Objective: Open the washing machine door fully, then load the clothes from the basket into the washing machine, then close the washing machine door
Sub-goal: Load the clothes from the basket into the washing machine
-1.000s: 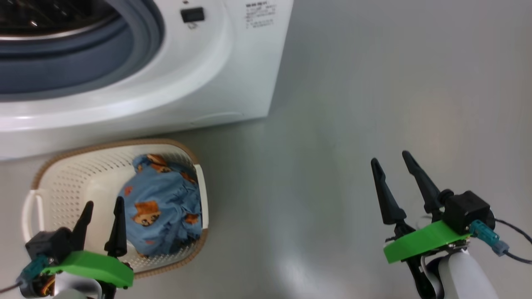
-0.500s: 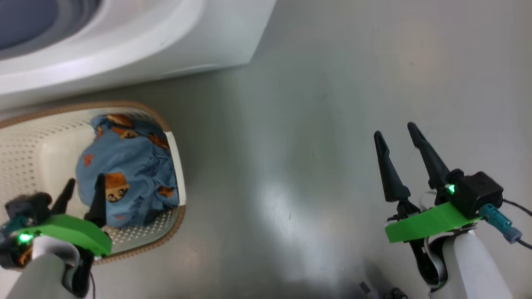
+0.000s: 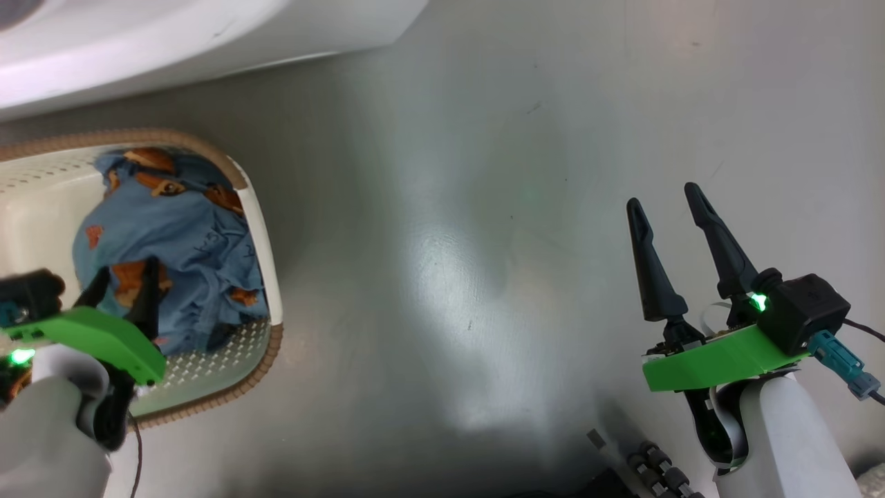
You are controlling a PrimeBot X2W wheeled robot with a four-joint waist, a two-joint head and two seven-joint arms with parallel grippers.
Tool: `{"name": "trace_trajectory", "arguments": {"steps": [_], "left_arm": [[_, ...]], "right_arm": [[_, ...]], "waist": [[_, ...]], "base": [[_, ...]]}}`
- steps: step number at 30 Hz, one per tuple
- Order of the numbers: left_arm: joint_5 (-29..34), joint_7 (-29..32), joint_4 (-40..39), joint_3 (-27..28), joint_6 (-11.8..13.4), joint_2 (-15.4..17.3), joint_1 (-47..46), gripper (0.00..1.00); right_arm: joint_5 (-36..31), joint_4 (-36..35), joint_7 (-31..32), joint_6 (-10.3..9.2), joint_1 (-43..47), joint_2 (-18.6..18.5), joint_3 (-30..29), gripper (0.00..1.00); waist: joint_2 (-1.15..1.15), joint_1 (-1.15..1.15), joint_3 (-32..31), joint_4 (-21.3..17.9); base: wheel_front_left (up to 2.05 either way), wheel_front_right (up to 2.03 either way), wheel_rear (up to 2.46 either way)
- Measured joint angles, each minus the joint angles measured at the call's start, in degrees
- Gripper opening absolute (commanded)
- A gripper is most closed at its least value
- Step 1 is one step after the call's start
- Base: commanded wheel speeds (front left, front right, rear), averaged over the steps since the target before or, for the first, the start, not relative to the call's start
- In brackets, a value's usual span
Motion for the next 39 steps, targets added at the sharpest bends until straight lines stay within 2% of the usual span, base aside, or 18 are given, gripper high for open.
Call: {"name": "trace_trajectory", "arguments": {"steps": [12, 20, 21, 22, 24, 30, 39], "left_arm": [[-4.63, 7.34, 6.35, -4.47, 0.0, 1.25, -6.72, 1.0], [-4.97, 6.91, 8.65, -6.8, 0.0, 0.91, -9.69, 1.0], [-5.08, 6.91, 8.71, -7.02, 0.0, 0.81, -9.78, 0.8], [-5.27, 6.9, 8.72, -7.3, 0.0, 0.71, -9.78, 0.45], [-5.63, 6.92, 8.71, -8.0, 0.0, 0.57, -9.78, 0.0], [-7.67, 6.6, 7.97, -9.95, 0.0, 0.04, -9.67, 0.0], [-10.66, -0.8, 4.1, -12.39, 0.0, -0.01, -5.23, 0.0]], "right_arm": [[0.81, -0.42, 0.0, 0.01, 0.01, 0.01, 0.09, 1.0], [0.89, -0.7, 0.0, 0.01, 0.0, 0.01, 0.07, 1.0], [0.89, -0.69, 0.0, 0.01, 0.0, 0.01, 0.05, 1.0], [0.89, -0.69, 0.0, 0.01, 0.0, 0.01, 0.03, 1.0], [0.89, -0.66, 0.0, 0.01, 0.0, 0.01, 0.02, 1.0], [0.89, -0.07, 0.0, 0.01, -0.49, 0.01, 0.01, 1.0], [0.9, 1.36, 0.0, 0.01, -0.96, 0.0, 0.12, 1.0]], "waist": [[0.0, 0.0, 2.37, -1.68], [0.0, 0.0, 3.12, -2.02], [0.0, 0.0, 3.08, -1.99], [0.0, 0.0, 3.02, -1.95], [0.0, 0.0, 2.81, -1.86], [0.0, -0.01, 1.35, -1.46], [0.0, -0.01, -3.48, -0.8]], "base": [[0.0, 0.0, 0.0], [0.0, 0.0, 0.0], [0.0, 0.0, 0.0], [0.0, 0.0, 0.0], [0.0, 0.0, 0.0], [0.0, 0.0, 0.0], [0.0, 0.0, 0.0]]}}
